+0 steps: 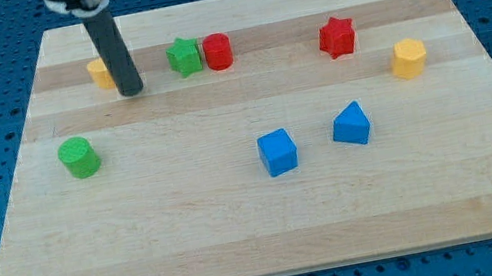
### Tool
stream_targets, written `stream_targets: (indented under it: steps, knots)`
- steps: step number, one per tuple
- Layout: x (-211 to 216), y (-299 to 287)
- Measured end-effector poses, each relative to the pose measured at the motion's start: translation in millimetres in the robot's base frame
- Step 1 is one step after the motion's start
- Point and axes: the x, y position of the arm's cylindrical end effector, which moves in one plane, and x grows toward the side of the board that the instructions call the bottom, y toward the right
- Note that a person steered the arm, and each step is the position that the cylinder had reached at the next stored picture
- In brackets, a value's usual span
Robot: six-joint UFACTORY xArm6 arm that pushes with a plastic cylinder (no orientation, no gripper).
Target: Push the green star to the red circle
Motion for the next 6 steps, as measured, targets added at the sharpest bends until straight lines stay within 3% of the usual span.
stream_targets:
  steps: [1,2,5,6]
  knots:
    - [26,14]
    - [13,46]
    - [-51,49]
    - [-15,49]
